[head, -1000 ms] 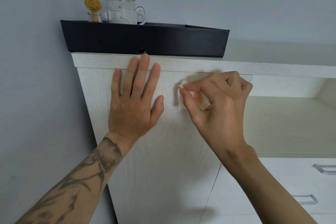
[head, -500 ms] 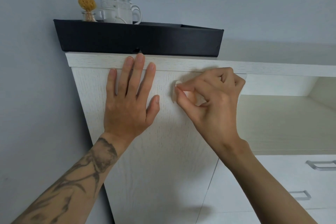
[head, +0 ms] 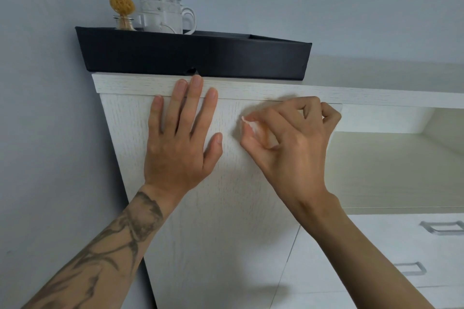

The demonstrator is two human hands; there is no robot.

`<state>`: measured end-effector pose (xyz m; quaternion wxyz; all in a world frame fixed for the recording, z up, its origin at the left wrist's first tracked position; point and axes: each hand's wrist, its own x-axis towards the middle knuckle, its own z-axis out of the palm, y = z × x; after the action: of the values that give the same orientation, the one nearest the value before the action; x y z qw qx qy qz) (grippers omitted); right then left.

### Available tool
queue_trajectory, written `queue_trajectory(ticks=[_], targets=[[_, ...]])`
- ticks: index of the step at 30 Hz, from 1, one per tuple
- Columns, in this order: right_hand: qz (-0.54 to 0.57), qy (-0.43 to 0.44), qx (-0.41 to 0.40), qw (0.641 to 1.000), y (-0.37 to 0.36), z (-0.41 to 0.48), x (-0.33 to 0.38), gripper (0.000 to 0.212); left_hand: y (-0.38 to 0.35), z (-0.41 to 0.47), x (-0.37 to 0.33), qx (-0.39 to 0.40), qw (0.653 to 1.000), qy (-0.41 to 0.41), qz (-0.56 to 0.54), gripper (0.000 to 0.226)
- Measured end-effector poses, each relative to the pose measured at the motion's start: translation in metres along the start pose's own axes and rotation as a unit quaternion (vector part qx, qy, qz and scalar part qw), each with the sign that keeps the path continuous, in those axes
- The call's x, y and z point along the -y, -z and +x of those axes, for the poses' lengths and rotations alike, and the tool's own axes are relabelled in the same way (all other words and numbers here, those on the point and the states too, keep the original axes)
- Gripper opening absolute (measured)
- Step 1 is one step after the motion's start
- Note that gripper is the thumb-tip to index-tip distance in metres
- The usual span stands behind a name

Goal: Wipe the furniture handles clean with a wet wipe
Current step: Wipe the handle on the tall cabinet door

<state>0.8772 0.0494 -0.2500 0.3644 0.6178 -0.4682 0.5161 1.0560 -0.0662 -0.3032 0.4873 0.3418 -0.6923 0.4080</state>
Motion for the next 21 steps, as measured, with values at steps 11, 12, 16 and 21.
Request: queue_trajectory(ticks=[11,12,16,21], targets=[[0.09,0.026,-0.03,0.995,-0.006,-0.009,-0.022,0.014,0.001,0.001,0.0,-0.006,1.0,-0.002,0.002,0.074],[0.093,0.029,-0.026,0.995,-0.005,-0.008,-0.024,0.013,0.001,0.001,0.0,-0.006,1.0,-0.001,0.0,0.074],[0.098,0.029,-0.014,0.995,0.003,-0.01,-0.032,0.005,0.001,0.0,0.0,-0.004,1.0,-0.003,-0.005,0.074],[0.085,-0.018,-0.004,0.996,0.022,-0.019,-0.05,0.005,0.001,0.002,-0.001,0.001,1.0,-0.004,-0.004,0.073]])
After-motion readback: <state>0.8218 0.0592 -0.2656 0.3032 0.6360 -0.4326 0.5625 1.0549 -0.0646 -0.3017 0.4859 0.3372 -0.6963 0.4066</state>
